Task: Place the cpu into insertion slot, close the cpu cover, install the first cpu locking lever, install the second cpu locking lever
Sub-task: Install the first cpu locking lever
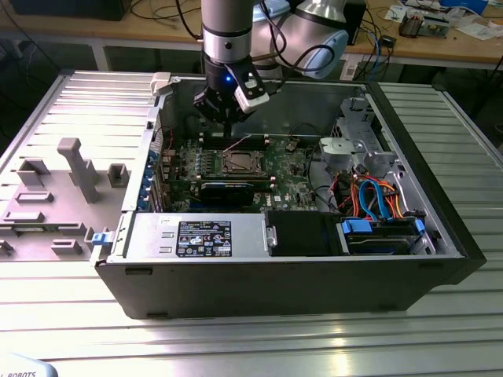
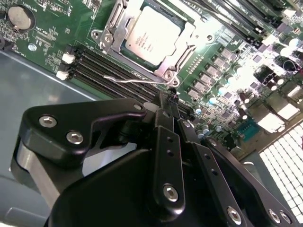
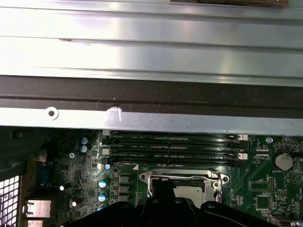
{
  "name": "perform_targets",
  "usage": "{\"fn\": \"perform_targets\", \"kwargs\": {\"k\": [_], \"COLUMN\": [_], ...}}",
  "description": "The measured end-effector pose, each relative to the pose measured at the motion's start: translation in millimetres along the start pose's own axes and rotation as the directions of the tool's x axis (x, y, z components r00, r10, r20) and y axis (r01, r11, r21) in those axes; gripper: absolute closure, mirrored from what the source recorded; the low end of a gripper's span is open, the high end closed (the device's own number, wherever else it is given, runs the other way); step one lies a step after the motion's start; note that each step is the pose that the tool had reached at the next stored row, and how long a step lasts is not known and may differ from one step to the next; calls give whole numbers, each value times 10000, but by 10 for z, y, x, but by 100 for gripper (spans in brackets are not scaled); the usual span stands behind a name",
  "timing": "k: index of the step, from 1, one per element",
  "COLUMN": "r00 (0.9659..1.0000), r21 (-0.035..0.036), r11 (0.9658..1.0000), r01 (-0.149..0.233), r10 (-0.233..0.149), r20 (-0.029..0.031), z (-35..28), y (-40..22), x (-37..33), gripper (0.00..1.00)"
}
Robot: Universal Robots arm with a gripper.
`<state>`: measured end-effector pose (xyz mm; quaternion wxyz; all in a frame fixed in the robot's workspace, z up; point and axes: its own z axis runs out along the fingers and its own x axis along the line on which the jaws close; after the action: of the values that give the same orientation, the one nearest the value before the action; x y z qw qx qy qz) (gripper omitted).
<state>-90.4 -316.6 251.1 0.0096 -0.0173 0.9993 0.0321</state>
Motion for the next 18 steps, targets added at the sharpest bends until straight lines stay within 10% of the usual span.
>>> {"fn": "perform_targets", "kwargs": {"k": [18], "r00": [10000], "r21": [5], "r11": [10000], "r01": [1], "r10": [-1], "r20": [-1], "z": [29], "y": [-2], "x": [-7], "gripper": [89]}}
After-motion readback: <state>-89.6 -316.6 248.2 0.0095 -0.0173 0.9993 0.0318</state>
